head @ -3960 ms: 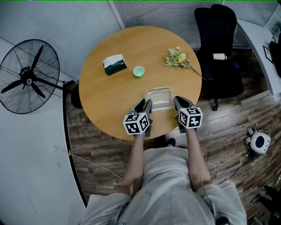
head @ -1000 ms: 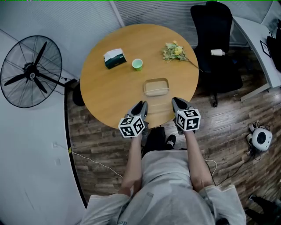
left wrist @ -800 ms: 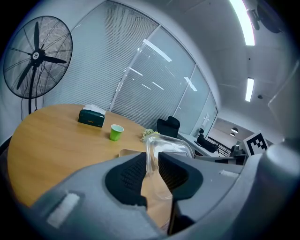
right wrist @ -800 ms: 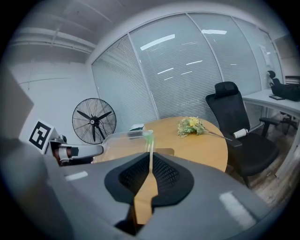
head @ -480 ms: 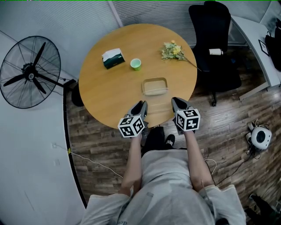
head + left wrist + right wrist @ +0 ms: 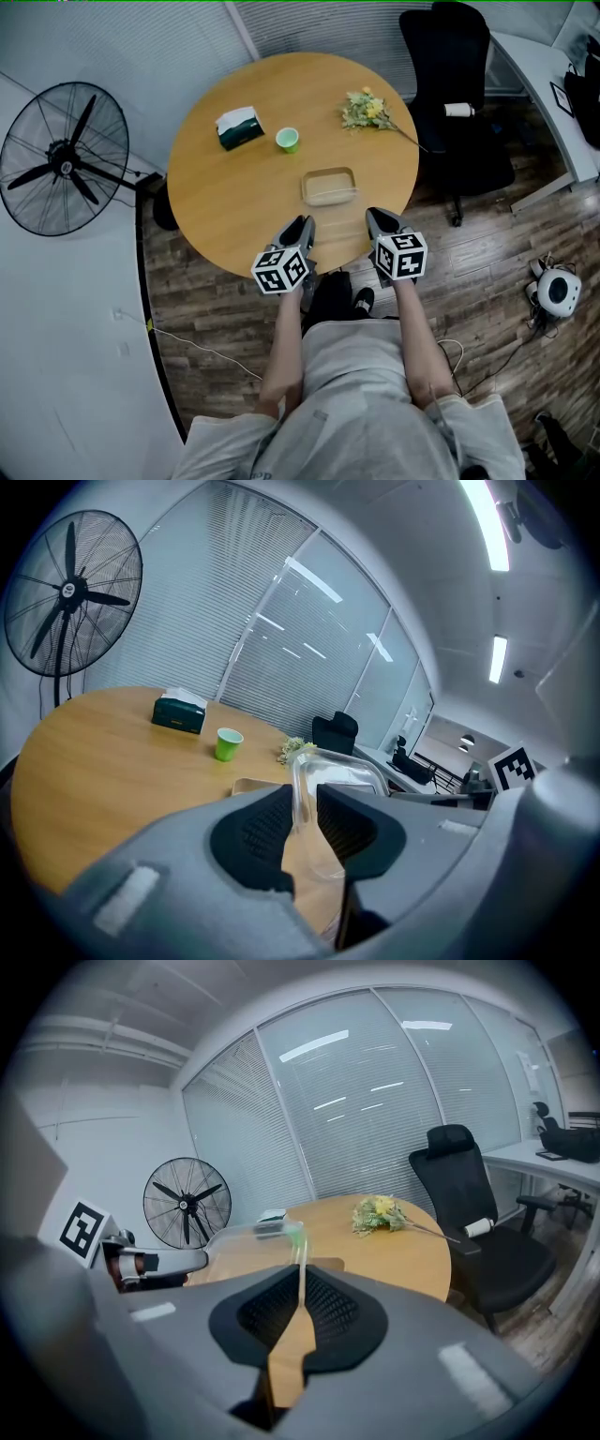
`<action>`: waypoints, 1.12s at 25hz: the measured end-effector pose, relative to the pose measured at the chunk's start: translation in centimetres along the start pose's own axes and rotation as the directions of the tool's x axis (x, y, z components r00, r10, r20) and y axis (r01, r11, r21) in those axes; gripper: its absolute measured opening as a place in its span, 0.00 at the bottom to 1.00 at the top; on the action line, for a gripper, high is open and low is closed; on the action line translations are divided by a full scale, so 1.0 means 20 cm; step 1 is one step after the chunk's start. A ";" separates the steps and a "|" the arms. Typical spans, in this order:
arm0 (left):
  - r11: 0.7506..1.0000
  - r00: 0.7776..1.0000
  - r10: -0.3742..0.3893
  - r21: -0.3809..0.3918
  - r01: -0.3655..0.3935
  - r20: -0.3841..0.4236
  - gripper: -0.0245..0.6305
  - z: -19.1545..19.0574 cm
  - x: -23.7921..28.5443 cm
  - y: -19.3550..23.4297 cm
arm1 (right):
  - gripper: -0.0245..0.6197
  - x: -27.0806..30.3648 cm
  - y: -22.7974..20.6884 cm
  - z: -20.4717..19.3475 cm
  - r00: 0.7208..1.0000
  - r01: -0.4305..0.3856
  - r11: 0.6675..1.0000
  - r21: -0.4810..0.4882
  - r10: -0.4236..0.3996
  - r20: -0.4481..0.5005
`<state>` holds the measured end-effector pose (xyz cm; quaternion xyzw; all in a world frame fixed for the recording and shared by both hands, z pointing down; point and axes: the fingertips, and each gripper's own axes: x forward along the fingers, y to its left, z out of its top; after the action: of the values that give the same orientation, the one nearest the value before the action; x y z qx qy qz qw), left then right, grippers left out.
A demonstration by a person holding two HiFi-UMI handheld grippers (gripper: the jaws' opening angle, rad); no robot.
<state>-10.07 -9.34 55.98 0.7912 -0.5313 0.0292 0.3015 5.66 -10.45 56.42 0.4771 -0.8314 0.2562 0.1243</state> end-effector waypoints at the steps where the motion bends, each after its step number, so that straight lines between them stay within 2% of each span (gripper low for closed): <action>1: 1.000 1.000 0.000 0.000 0.000 0.000 0.17 0.00 0.00 0.00 | 0.06 0.00 0.00 0.00 1.000 -0.001 1.000 0.000 0.001 0.001; 28: 1.000 1.000 0.014 0.001 -0.014 -0.003 0.17 0.03 0.07 0.02 | 0.06 0.07 -0.04 0.03 1.000 -0.017 1.000 0.011 0.017 -0.008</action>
<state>-10.01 -11.01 56.15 0.7877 -0.5362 0.0326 0.3016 5.67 -12.12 56.76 0.4696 -0.8336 0.2637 0.1231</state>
